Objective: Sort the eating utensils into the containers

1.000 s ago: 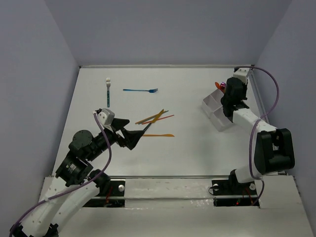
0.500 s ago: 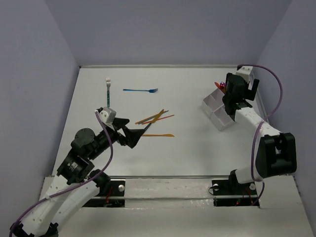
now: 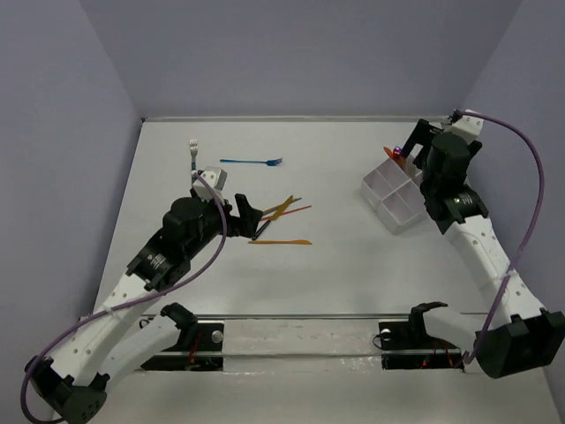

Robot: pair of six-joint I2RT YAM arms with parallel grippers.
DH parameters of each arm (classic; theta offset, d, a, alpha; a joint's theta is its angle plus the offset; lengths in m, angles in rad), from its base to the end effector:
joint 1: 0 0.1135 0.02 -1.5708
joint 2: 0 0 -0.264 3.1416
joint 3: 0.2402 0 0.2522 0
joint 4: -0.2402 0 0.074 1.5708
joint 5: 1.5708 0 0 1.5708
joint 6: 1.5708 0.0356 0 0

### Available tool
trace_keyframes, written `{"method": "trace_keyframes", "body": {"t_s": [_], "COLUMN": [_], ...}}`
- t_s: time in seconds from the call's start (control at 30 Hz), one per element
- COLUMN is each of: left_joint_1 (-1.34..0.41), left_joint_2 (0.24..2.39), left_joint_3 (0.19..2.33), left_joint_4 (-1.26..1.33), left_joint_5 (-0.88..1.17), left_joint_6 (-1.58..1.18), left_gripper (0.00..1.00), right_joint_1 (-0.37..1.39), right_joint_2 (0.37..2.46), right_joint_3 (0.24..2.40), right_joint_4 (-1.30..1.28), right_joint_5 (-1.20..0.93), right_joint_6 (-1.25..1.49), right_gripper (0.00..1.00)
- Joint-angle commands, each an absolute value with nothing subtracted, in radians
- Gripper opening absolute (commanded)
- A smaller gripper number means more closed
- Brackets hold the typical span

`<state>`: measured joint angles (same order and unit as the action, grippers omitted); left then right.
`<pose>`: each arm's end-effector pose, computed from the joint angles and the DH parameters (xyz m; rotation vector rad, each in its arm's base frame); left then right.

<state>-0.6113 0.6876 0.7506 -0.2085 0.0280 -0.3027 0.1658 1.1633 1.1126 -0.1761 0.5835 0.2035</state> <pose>0.1346 -0.0956 0.3405 0.2927 1.7427 -0.6960 0.2637 0.0242 0.3801 0.4428 1.7102 -0.2563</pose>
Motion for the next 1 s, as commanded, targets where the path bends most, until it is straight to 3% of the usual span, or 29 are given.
{"method": "trace_keyframes", "body": {"t_s": [0.0, 0.17, 0.37, 0.57, 0.73, 0.97], "left_joint_1": [-0.581, -0.421, -0.184, -0.127, -0.068, -0.058], "left_joint_2": [0.804, 0.986, 1.248, 1.554, 1.790, 1.963], "left_joint_3": [0.863, 0.948, 1.037, 1.179, 1.347, 1.472], "left_joint_4": [-0.195, -0.198, -0.184, -0.193, -0.225, -0.209], "left_joint_5": [-0.124, -0.196, -0.112, -0.212, -0.235, -0.255], "left_joint_6": [-0.353, -0.383, -0.358, -0.316, -0.284, -0.229], "left_gripper": [0.87, 0.84, 0.77, 0.77, 0.69, 0.60], "right_joint_1": [0.299, 0.457, 0.572, 0.594, 0.603, 0.603], "right_joint_2": [1.063, 0.962, 0.830, 0.749, 0.735, 0.742], "right_joint_3": [1.039, 0.899, 0.740, 0.684, 0.673, 0.653], "right_joint_4": [-0.256, -0.215, -0.158, -0.140, -0.152, -0.147], "right_joint_5": [0.379, 0.241, 0.118, -0.018, -0.093, -0.149], "right_joint_6": [0.360, 0.461, 0.499, 0.492, 0.463, 0.431], "right_gripper": [1.00, 1.00, 1.00, 1.00, 1.00, 1.00]}}
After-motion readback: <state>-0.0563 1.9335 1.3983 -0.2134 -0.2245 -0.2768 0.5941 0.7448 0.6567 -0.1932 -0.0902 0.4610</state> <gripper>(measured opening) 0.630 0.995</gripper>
